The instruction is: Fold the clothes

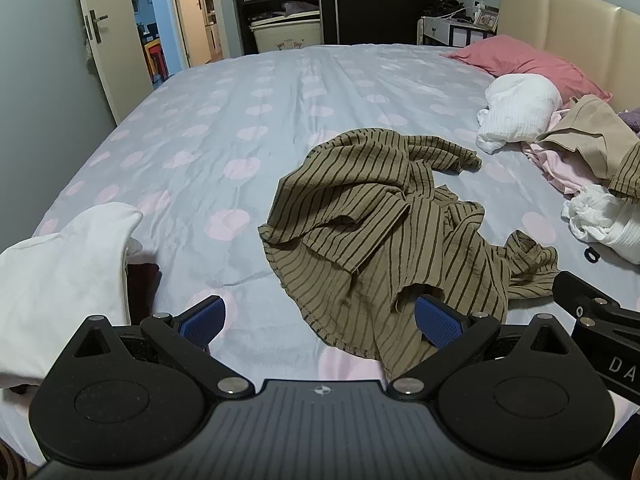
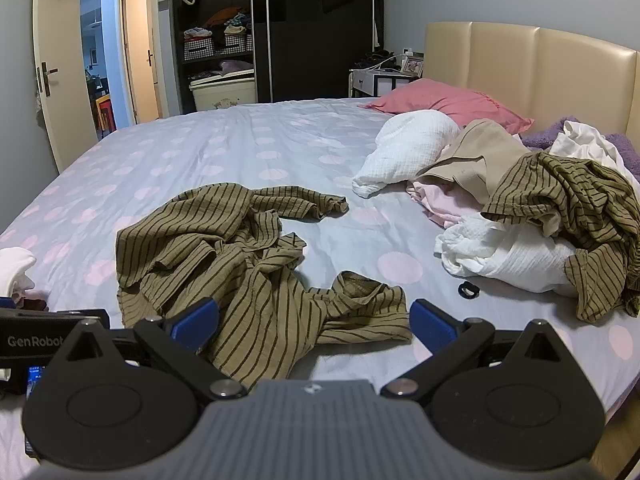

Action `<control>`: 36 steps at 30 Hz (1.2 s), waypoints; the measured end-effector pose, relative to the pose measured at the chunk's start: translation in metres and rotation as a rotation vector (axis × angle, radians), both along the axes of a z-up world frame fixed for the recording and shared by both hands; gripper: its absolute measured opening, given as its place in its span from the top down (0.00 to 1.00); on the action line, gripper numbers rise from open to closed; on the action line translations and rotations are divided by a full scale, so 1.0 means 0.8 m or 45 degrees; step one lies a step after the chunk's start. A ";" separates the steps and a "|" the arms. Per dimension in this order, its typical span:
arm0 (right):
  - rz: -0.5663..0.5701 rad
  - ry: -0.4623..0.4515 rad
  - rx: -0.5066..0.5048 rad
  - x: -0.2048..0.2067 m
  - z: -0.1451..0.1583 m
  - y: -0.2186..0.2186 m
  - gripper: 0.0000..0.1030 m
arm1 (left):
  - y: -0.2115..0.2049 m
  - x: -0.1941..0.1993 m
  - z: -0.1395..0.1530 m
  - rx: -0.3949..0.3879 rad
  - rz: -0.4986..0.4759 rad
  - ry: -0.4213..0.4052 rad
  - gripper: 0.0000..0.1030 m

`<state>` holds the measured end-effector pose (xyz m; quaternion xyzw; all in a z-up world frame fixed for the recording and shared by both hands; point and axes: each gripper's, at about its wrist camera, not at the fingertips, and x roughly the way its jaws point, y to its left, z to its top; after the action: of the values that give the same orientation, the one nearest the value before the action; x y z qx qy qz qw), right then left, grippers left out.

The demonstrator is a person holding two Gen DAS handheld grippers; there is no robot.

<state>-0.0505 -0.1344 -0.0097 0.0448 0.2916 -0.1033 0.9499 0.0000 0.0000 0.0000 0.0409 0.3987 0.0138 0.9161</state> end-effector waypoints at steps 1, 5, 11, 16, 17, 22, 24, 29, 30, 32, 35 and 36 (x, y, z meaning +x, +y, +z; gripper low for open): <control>0.000 0.000 0.000 0.000 0.000 0.000 0.00 | 0.000 0.000 0.000 -0.001 -0.001 -0.001 0.00; 0.000 -0.001 0.000 -0.001 0.001 0.001 0.00 | 0.000 0.000 0.000 -0.007 -0.004 -0.005 0.00; 0.000 -0.001 -0.001 0.000 -0.001 0.001 0.00 | 0.006 0.000 -0.001 -0.018 -0.010 -0.011 0.00; -0.001 -0.001 0.000 -0.001 0.000 0.001 0.00 | -0.001 0.000 -0.002 -0.006 -0.006 -0.003 0.00; -0.001 -0.001 0.000 -0.001 0.000 0.001 0.00 | 0.000 0.000 -0.002 -0.007 -0.006 -0.002 0.00; -0.001 -0.001 0.000 -0.001 0.000 0.002 0.00 | 0.001 -0.001 -0.002 -0.013 -0.012 0.003 0.00; -0.002 -0.001 0.000 -0.001 0.000 0.002 0.00 | 0.001 -0.001 -0.002 -0.013 -0.013 0.003 0.00; -0.003 -0.001 0.000 -0.002 0.001 0.001 0.00 | -0.001 0.000 -0.003 -0.013 -0.015 0.005 0.00; -0.003 -0.001 0.001 -0.002 0.001 0.001 0.00 | 0.000 -0.001 -0.003 -0.012 -0.016 0.006 0.00; -0.004 -0.001 0.001 -0.003 0.001 0.001 0.00 | 0.000 -0.001 -0.004 -0.012 -0.017 0.010 0.00; -0.005 -0.002 0.000 -0.002 0.002 0.000 0.00 | -0.002 -0.001 -0.003 -0.012 -0.018 0.011 0.00; -0.005 -0.002 0.000 -0.002 0.002 0.000 0.00 | -0.002 -0.001 -0.003 -0.012 -0.018 0.011 0.00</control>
<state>-0.0523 -0.1341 -0.0081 0.0454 0.2907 -0.1053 0.9499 -0.0007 -0.0014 -0.0025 0.0396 0.4023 0.0054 0.9147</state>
